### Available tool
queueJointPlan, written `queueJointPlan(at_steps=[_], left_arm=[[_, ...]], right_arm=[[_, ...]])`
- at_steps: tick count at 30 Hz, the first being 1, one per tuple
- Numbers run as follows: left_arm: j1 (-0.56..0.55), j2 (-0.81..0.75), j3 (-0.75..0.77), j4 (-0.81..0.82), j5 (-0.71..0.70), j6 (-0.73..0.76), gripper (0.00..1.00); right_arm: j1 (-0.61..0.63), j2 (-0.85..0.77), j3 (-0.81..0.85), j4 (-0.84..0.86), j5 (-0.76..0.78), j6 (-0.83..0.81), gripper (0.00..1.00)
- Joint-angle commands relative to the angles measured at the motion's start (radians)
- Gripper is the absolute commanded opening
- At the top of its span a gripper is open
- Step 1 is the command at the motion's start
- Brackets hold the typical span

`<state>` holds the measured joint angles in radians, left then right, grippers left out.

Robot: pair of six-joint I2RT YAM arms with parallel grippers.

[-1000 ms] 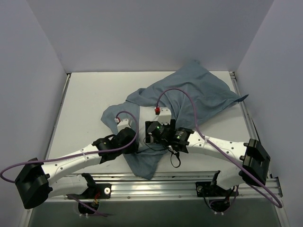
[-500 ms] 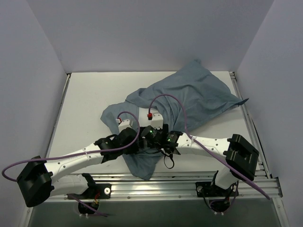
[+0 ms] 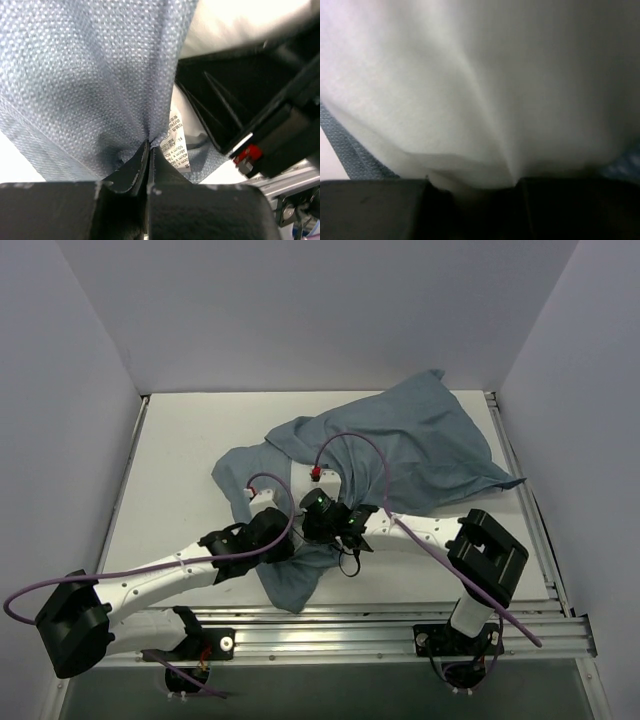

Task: Remove the pillowcase from the pillow

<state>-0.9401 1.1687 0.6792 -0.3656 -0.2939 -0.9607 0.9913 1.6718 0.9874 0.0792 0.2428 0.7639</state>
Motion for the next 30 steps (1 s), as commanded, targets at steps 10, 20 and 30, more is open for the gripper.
queueJointPlan(at_steps=[10,20,30], left_arm=[[-0.005,0.0,0.028,-0.007,0.068,0.027,0.02],[-0.006,0.077,0.069,-0.009,0.104,0.072,0.02],[-0.061,0.135,0.161,0.037,0.082,0.077,0.02]], right_arm=[[-0.212,-0.06,0.167,0.274,-0.057,-0.009,0.0],[-0.292,-0.058,0.359,0.31,-0.115,0.026,0.0],[-0.295,-0.052,0.398,0.401,-0.086,0.089,0.0]])
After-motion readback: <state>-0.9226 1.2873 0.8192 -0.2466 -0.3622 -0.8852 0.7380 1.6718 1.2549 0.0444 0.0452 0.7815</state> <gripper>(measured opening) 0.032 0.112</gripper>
